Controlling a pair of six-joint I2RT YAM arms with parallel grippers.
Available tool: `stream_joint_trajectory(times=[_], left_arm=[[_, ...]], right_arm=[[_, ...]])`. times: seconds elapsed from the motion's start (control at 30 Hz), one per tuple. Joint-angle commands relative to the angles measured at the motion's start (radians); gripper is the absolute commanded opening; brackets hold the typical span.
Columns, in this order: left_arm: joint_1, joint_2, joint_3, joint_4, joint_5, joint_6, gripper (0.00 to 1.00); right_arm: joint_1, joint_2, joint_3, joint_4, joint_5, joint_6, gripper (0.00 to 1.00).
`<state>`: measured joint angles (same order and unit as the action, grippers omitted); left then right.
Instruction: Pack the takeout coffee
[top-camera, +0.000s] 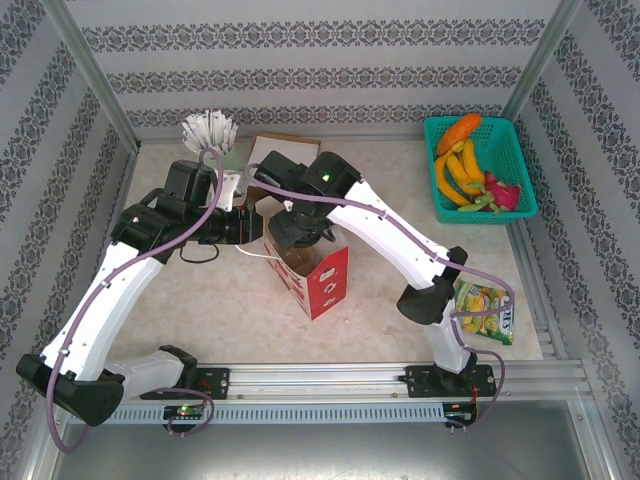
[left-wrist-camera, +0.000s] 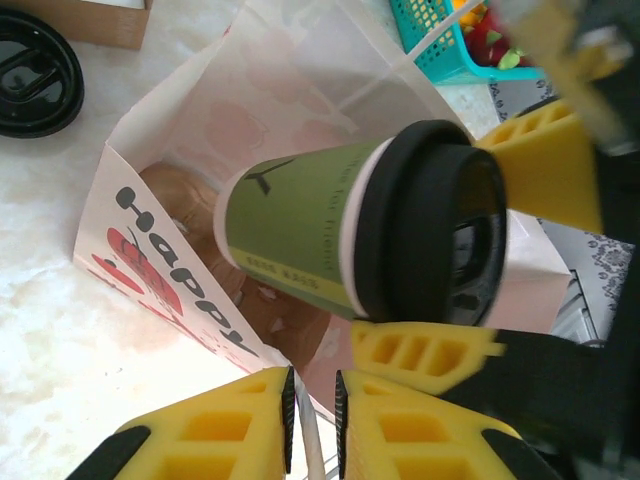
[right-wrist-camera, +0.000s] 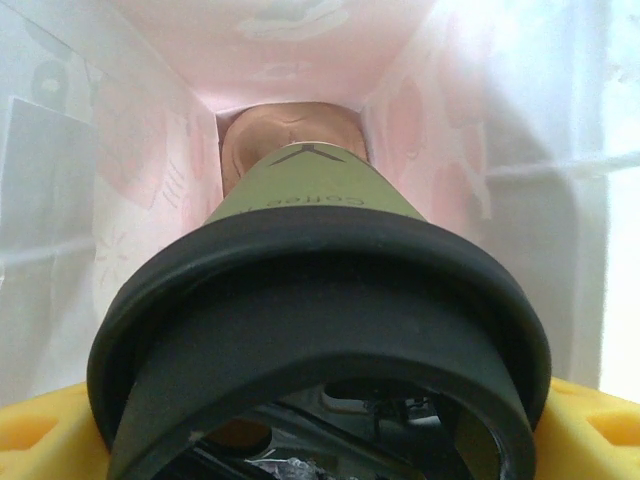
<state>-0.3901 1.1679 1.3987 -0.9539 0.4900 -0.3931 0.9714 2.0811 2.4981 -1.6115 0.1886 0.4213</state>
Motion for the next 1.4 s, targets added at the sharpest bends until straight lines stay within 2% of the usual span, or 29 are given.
stream_joint_trajectory(times=[0.0,0.17,0.2,0.3,0.37,0.5,0.6,0.7,0.77,0.87,1.0,1.13,1.23,1.3,1.37], left_arm=[[0.007,-0.006,-0.006,0.044,0.052,0.012,0.23],[0.007,0.009,0.027,0.01,0.06,0.068,0.32],[0.008,0.012,0.04,-0.006,0.059,0.09,0.36],[0.023,0.015,0.081,-0.066,0.048,0.177,0.56],[0.054,0.007,0.1,-0.083,-0.002,0.217,0.68],[0.137,0.016,0.15,-0.061,-0.106,0.219,0.83],[0.159,0.056,0.194,-0.029,-0.17,0.239,0.88],[0.16,0.121,0.227,0.007,-0.253,0.288,0.89],[0.161,0.157,0.236,0.045,-0.253,0.332,0.9],[0.164,0.203,0.257,0.101,-0.193,0.356,0.91],[0.165,0.28,0.311,0.082,-0.071,0.409,0.92],[0.165,0.355,0.353,-0.006,0.149,0.566,0.91],[0.169,0.385,0.366,-0.031,0.235,0.637,0.89],[0.189,0.397,0.365,-0.017,0.261,0.646,0.87],[0.23,0.415,0.368,-0.018,0.341,0.654,0.86]], right_arm=[[0.011,0.027,-0.016,-0.185,-0.033,-0.028,0.56],[0.01,0.025,-0.07,-0.202,-0.068,-0.056,0.55],[0.008,0.019,-0.081,-0.203,-0.074,-0.06,0.54],[-0.003,-0.008,-0.127,-0.202,-0.087,-0.075,0.54],[-0.009,-0.028,-0.16,-0.203,-0.085,-0.09,0.54],[-0.02,-0.049,-0.179,-0.202,-0.077,-0.107,0.54],[-0.021,-0.055,-0.196,-0.203,-0.068,-0.127,0.54],[-0.028,-0.064,-0.216,-0.203,-0.067,-0.14,0.54],[-0.031,-0.071,-0.219,-0.201,-0.067,-0.146,0.54],[-0.035,-0.085,-0.221,-0.199,-0.075,-0.148,0.54],[-0.039,-0.11,-0.261,-0.199,-0.068,-0.148,0.54],[-0.047,-0.133,-0.296,-0.186,-0.069,-0.148,0.54],[-0.053,-0.149,-0.306,-0.166,-0.092,-0.155,0.54],[-0.057,-0.168,-0.329,-0.138,-0.11,-0.159,0.54],[-0.068,-0.188,-0.364,-0.109,-0.129,-0.161,0.54]])
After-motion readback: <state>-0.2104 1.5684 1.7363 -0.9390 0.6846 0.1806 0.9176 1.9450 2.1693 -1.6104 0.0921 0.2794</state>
